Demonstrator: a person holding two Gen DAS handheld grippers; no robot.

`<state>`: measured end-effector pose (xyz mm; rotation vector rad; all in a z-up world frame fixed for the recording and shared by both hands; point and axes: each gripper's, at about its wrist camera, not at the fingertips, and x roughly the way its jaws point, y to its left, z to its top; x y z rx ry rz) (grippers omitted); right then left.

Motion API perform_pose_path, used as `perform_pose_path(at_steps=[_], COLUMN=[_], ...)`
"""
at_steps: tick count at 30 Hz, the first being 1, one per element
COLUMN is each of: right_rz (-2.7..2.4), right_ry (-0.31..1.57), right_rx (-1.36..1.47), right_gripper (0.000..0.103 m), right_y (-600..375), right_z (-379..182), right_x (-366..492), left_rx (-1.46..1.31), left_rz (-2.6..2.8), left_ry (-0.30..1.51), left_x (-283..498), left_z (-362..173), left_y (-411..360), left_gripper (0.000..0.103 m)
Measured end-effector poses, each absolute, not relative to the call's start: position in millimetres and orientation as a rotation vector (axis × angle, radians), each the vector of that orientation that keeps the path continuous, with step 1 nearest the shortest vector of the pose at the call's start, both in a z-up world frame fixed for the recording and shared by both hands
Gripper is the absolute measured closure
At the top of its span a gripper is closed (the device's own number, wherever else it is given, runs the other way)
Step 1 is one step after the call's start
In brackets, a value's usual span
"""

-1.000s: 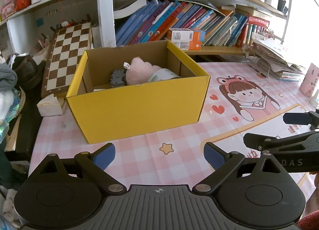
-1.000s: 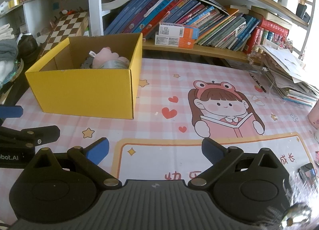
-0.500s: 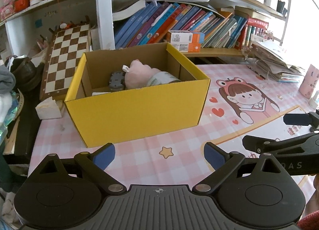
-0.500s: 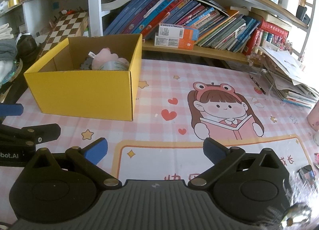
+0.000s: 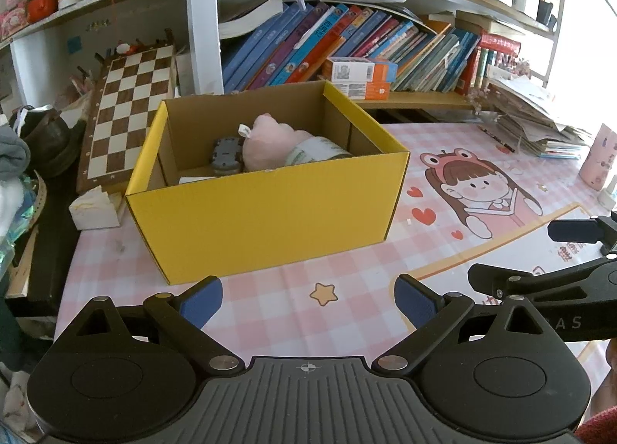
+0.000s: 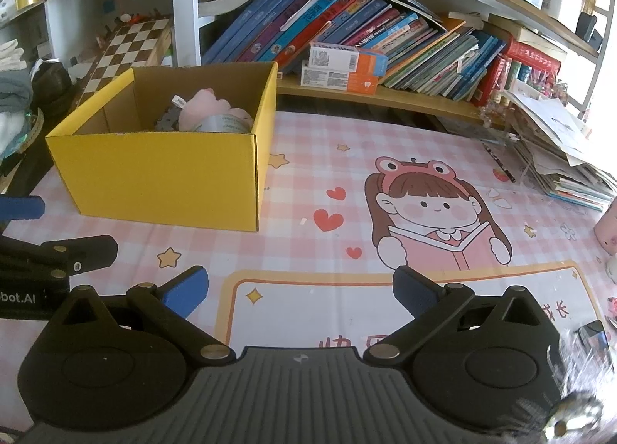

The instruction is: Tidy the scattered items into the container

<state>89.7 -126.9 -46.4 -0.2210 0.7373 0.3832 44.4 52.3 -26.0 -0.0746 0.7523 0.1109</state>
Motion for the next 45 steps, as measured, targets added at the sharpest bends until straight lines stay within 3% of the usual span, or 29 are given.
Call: perform_pose_path(at_steps=[45], right_rz=[0.389], right_ry=[0.752], right_rx=[-0.232], right_gripper=[0.0], right_y=[-123.8], right_z=[-51.3], right_x=[92.6], left_rx=[-0.11], left_rz=[0.125], left_ry=[0.745], left_x=[46.2], left_z=[-30.3], left_y=[56.8], left_gripper=[0.0])
